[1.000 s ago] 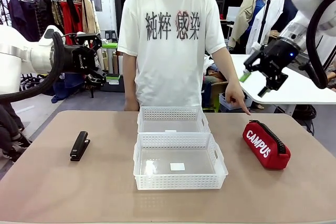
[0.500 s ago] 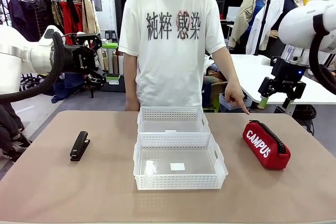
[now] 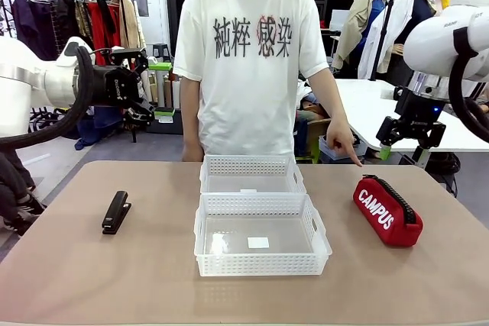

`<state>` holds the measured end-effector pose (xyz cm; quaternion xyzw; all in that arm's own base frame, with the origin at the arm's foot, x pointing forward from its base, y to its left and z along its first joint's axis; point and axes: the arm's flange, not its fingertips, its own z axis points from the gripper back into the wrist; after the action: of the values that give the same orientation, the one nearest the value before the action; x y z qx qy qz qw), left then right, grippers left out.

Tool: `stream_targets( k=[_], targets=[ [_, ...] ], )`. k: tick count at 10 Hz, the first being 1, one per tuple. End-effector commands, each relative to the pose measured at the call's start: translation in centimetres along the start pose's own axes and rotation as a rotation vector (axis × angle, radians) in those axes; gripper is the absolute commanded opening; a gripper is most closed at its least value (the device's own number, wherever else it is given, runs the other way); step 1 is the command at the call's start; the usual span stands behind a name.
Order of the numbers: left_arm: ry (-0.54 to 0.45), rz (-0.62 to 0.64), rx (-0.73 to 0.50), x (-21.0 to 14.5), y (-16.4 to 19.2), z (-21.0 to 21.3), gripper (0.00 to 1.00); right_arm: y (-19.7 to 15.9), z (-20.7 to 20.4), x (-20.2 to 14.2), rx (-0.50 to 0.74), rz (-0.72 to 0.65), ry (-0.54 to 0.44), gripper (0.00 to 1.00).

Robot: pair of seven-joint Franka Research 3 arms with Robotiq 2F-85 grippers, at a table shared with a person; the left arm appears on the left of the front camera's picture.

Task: Distribute items into two baskets.
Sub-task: Pick up the Pencil pouch that the person points to.

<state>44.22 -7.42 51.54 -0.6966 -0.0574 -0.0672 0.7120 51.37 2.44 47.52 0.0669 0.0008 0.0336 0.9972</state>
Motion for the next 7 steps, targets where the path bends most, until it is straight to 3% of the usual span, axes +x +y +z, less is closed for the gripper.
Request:
stream_targets(
  k=[1,7],
  targets=[
    [0.001,-0.006,0.004,-0.1,-0.2,0.2,1.00,-0.7,-1.5,0.5,-0.004,-0.002,0.013,1.00],
    [0.001,-0.006,0.004,-0.1,-0.2,0.2,1.00,-1.3,-7.9,1.5,-0.066,-0.019,0.006,1.00]
  ],
)
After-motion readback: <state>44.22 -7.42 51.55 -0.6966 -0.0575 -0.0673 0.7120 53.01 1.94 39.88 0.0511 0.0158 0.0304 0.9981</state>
